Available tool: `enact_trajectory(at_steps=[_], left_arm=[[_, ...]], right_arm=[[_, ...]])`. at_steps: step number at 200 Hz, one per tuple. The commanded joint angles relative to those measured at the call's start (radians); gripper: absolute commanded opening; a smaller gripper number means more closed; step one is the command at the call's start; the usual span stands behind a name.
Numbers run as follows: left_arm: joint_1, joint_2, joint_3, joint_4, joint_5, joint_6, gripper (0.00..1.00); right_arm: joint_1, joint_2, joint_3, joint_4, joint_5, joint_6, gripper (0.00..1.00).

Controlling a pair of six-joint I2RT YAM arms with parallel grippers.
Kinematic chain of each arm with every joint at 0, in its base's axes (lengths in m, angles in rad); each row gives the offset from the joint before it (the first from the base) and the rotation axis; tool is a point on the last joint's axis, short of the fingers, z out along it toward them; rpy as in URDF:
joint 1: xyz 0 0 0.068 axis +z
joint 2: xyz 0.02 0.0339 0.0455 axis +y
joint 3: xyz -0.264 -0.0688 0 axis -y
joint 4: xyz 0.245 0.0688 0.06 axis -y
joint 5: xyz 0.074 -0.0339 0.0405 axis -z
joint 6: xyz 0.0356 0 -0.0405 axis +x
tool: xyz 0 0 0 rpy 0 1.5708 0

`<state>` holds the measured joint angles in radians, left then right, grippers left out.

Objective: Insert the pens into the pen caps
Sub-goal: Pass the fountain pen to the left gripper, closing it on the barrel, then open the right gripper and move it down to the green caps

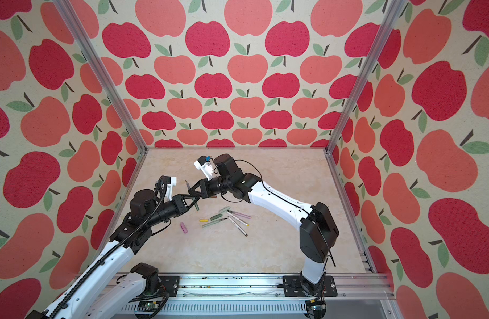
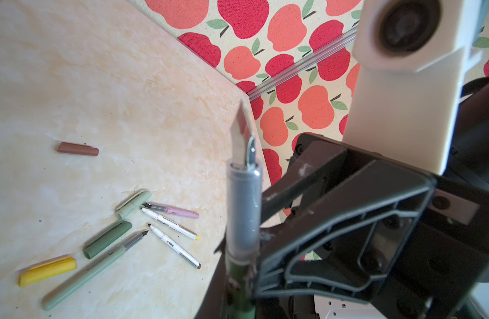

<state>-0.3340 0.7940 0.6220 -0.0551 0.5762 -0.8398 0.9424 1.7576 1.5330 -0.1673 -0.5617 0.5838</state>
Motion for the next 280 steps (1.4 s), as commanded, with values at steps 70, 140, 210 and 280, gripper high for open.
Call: enact_trajectory(at_steps=[70, 140, 210, 280], left_arm=[[0.036, -0.05, 0.05, -0.212, -0.128, 0.073, 0.0], [0.049, -0.175, 0.07, -0.515, -0.162, 0.175, 0.0], [0.038, -0.132, 0.082, -0.754, -0.076, 0.162, 0.0], [-0.042, -0.094, 0.084, -0.792, -0.086, 0.175, 0.0]], right_arm=[[-0.014, -0.062, -0.012, -0.036, 0.068, -0.02, 0.31], [-0.016, -0.057, 0.005, -0.287, 0.312, 0.056, 0.45], [0.089, 0.129, 0.048, -0.46, 0.466, 0.192, 0.48], [0.095, 0.242, 0.031, -0.447, 0.488, 0.274, 0.55]])
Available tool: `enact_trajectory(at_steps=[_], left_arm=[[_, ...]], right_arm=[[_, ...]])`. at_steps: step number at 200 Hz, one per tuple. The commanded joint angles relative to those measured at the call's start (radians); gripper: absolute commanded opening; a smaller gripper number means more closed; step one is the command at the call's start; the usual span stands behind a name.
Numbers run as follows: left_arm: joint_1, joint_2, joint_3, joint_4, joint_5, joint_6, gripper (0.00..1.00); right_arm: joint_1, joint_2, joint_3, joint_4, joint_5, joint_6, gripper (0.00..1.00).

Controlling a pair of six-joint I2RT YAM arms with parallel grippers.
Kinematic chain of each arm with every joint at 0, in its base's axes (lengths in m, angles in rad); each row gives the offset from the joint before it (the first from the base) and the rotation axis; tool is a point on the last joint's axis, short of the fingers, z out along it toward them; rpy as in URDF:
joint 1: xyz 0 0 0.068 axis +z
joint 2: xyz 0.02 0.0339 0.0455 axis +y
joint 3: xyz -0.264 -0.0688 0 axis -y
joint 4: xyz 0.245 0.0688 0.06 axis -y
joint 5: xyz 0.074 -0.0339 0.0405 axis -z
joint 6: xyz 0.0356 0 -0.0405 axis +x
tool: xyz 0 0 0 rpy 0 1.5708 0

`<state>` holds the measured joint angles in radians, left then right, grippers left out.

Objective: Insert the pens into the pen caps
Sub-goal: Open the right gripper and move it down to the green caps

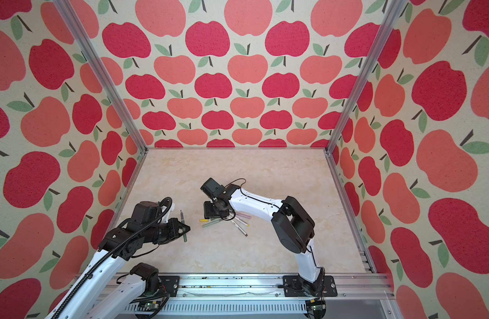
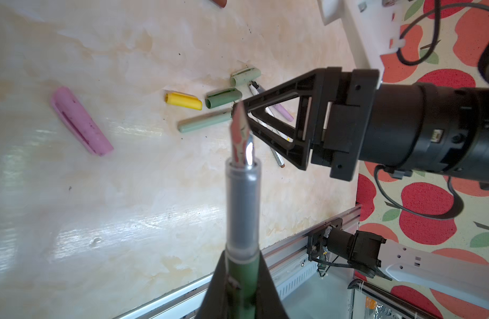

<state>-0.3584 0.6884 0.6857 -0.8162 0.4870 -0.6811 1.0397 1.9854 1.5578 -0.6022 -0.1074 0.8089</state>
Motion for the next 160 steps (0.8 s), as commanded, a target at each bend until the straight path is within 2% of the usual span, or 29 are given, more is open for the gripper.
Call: enact_trajectory(at_steps=[1, 91, 160], left_arm=[[-0.018, 0.013, 0.02, -0.031, 0.002, 0.017, 0.0], [-0.131, 0.07, 0.025, -0.002, -0.07, 0.009, 0.0], [-0.16, 0.108, 0.058, 0.006, -0.093, 0.012, 0.0]], right_arm=[[-0.003, 0.014, 0.006, -0.011, 0.033, 0.05, 0.55], [-0.049, 0.063, -0.06, 0.084, 0.004, 0.104, 0.56], [-0.055, 0.108, -0.056, 0.105, -0.005, 0.108, 0.56]])
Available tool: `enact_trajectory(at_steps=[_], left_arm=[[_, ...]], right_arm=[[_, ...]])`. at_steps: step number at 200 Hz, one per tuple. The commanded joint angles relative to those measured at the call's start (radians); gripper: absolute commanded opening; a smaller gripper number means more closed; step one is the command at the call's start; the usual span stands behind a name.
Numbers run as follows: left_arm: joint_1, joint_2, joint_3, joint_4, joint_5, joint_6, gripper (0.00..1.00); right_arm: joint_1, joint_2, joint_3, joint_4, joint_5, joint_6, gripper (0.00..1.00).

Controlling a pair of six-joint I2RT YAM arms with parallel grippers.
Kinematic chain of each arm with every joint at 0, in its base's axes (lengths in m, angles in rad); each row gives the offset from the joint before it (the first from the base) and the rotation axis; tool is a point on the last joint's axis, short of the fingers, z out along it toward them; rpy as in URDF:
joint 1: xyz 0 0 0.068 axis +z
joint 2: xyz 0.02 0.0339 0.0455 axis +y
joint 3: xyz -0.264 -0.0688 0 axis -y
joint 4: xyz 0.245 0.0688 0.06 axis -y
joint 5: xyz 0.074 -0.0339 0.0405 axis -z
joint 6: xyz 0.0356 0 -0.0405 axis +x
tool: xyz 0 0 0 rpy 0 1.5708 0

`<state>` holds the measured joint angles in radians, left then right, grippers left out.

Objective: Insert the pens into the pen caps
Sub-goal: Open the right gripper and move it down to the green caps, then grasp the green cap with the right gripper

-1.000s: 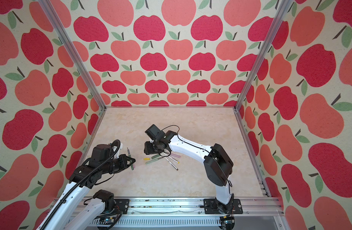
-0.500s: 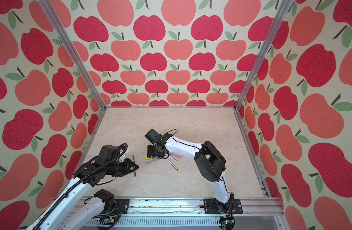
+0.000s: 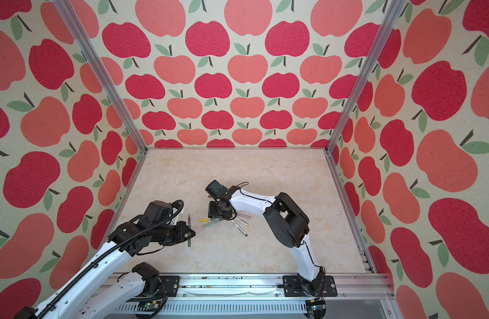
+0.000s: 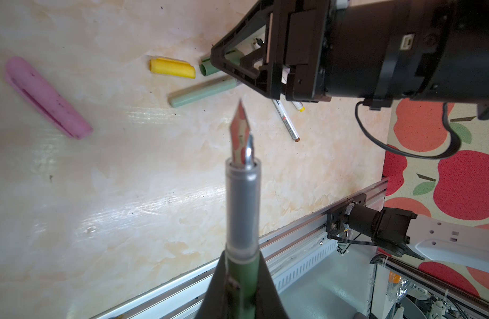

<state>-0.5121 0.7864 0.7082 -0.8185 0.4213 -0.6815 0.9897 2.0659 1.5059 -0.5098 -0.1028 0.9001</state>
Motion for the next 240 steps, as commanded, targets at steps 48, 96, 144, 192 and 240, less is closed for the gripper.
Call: enact_trajectory(at_steps=[48, 96, 144, 192, 240], left_arm=[[-0.019, 0.031, 0.047, 0.015, -0.029, 0.017, 0.0], [-0.026, 0.033, 0.045, 0.016, -0.035, 0.016, 0.0], [-0.026, 0.028, 0.033, 0.018, -0.037, 0.014, 0.0], [-0.027, 0.034, 0.033, 0.022, -0.036, 0.014, 0.0], [-0.029, 0.048, 0.034, 0.028, -0.03, 0.015, 0.0]], right_arm=[[-0.005, 0.054, 0.009, 0.022, -0.021, 0.014, 0.56], [-0.005, 0.088, 0.051, 0.008, -0.021, -0.012, 0.48], [0.0, 0.126, 0.105, -0.028, 0.006, -0.066, 0.33], [0.011, 0.163, 0.159, -0.089, 0.057, -0.127, 0.19], [0.023, 0.183, 0.171, -0.116, 0.096, -0.165, 0.12]])
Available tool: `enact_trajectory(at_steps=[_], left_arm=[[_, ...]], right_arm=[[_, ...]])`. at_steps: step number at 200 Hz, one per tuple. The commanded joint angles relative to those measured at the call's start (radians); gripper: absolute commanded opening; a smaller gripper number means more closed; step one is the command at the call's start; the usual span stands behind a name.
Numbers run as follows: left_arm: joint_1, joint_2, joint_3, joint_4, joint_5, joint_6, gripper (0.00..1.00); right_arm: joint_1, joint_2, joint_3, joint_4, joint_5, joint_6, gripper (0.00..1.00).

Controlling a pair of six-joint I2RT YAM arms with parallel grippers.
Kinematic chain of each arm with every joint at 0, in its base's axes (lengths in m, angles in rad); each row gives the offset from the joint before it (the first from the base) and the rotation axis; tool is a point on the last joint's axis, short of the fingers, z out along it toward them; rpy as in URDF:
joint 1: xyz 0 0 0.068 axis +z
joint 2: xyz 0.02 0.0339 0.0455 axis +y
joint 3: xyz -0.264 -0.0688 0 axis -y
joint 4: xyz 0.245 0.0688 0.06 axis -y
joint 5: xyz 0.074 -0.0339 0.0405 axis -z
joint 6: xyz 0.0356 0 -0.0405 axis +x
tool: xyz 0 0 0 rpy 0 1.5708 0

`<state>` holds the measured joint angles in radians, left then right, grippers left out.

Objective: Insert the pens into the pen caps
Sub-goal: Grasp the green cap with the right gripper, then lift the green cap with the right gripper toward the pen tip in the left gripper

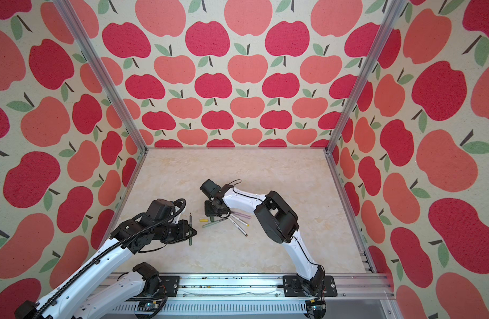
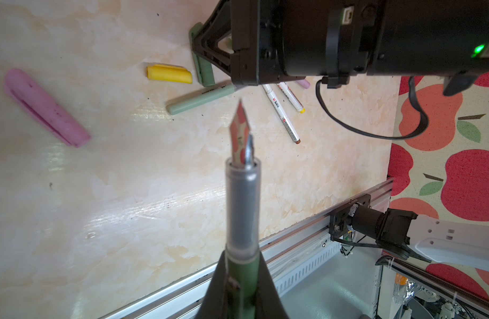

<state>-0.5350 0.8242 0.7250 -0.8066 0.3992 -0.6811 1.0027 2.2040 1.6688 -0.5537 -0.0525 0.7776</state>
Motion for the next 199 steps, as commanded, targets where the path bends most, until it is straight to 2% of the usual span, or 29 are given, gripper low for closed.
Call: enact_trajectory(at_steps=[1, 72, 124, 159, 199], left_arm=[[-0.006, 0.01, 0.017, 0.017, -0.009, 0.015, 0.0], [-0.011, 0.013, 0.02, 0.018, -0.015, 0.013, 0.0], [-0.015, 0.011, 0.016, 0.026, -0.019, 0.012, 0.0], [-0.018, 0.018, 0.013, 0.039, -0.014, 0.025, 0.0], [-0.023, 0.013, -0.014, 0.105, 0.012, 0.062, 0.0]], right_arm=[[0.01, 0.045, 0.009, -0.072, 0.046, -0.043, 0.12], [0.016, 0.071, 0.006, -0.097, 0.09, -0.069, 0.18], [0.027, 0.071, 0.008, -0.116, 0.124, -0.083, 0.11], [0.019, 0.019, 0.0, -0.099, 0.148, -0.094, 0.08], [-0.027, -0.11, -0.05, -0.015, 0.13, -0.094, 0.08]])
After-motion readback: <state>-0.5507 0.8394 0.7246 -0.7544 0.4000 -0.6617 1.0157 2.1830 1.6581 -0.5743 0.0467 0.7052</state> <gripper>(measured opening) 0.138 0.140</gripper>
